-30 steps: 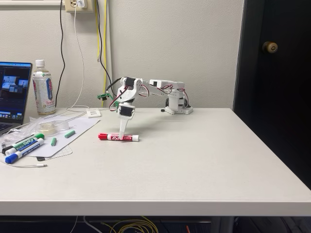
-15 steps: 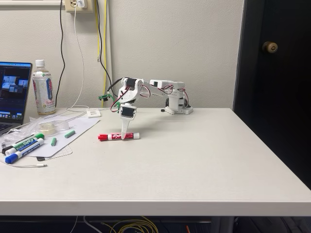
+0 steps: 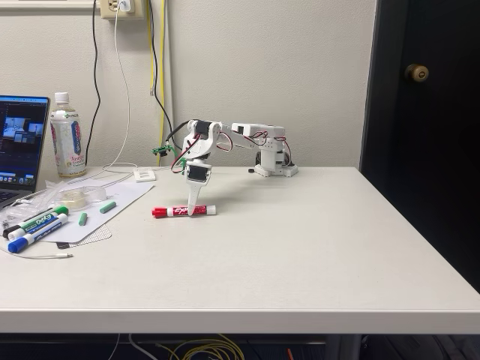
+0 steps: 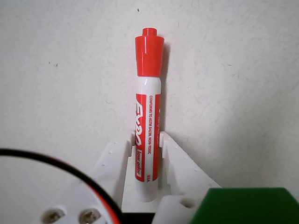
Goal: Pick up the red marker.
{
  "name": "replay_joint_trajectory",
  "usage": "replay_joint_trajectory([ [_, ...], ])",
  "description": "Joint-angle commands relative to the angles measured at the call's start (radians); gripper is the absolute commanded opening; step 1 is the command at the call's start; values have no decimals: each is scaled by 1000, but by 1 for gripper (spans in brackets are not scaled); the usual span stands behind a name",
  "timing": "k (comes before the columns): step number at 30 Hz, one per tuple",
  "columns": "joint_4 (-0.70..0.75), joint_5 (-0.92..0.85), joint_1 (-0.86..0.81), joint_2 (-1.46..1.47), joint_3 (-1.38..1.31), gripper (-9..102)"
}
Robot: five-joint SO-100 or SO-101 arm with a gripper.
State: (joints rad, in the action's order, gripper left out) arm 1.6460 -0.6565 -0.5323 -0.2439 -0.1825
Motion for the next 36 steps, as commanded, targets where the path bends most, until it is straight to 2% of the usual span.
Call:
replay_joint_trajectory([
  [1,-5,8,-3,-15,-51,4],
  [19,20,44,5,-48,-51,0],
  [36,104,117,78,-351,-43,0],
])
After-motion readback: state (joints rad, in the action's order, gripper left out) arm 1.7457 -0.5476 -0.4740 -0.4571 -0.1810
